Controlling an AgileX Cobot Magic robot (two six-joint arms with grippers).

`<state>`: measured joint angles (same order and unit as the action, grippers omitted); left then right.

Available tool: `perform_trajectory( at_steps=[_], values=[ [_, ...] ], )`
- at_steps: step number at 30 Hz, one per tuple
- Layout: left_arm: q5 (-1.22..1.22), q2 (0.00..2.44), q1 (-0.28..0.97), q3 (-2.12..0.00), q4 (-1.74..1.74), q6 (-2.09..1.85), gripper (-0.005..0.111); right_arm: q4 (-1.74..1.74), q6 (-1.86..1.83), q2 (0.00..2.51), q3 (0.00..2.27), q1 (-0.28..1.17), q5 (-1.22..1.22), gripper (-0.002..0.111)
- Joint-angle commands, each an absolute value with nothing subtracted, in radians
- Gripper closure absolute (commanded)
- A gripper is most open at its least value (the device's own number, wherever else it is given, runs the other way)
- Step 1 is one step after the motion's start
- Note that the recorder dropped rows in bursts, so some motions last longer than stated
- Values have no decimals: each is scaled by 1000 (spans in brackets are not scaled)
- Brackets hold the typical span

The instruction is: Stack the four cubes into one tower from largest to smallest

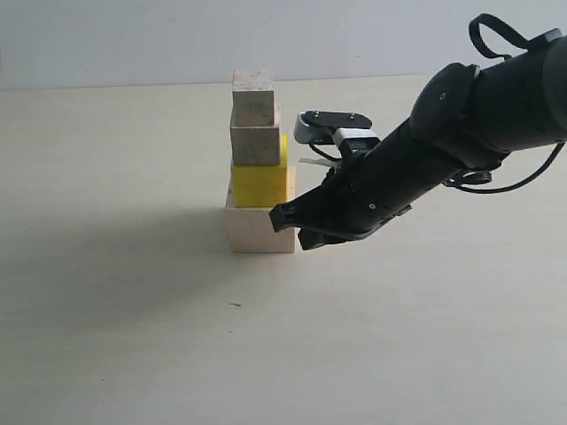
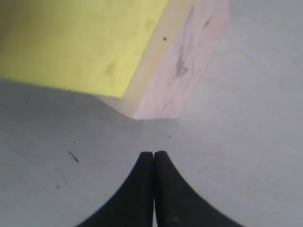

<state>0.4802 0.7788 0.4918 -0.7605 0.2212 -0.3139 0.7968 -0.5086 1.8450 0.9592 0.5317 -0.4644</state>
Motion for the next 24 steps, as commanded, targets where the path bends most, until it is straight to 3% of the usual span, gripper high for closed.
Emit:
perform_trajectory(
  at_steps=[1, 14, 24],
  values=[
    [483, 775, 488, -756, 219, -306, 107, 883, -570, 1837, 910, 528, -421, 108],
    [483, 773, 488, -756, 238, -306, 107, 1293, -912, 1771, 791, 528, -317, 108],
    [483, 773, 488, -756, 238, -306, 107, 1387, -995, 1780, 794, 528, -323, 108]
  ],
)
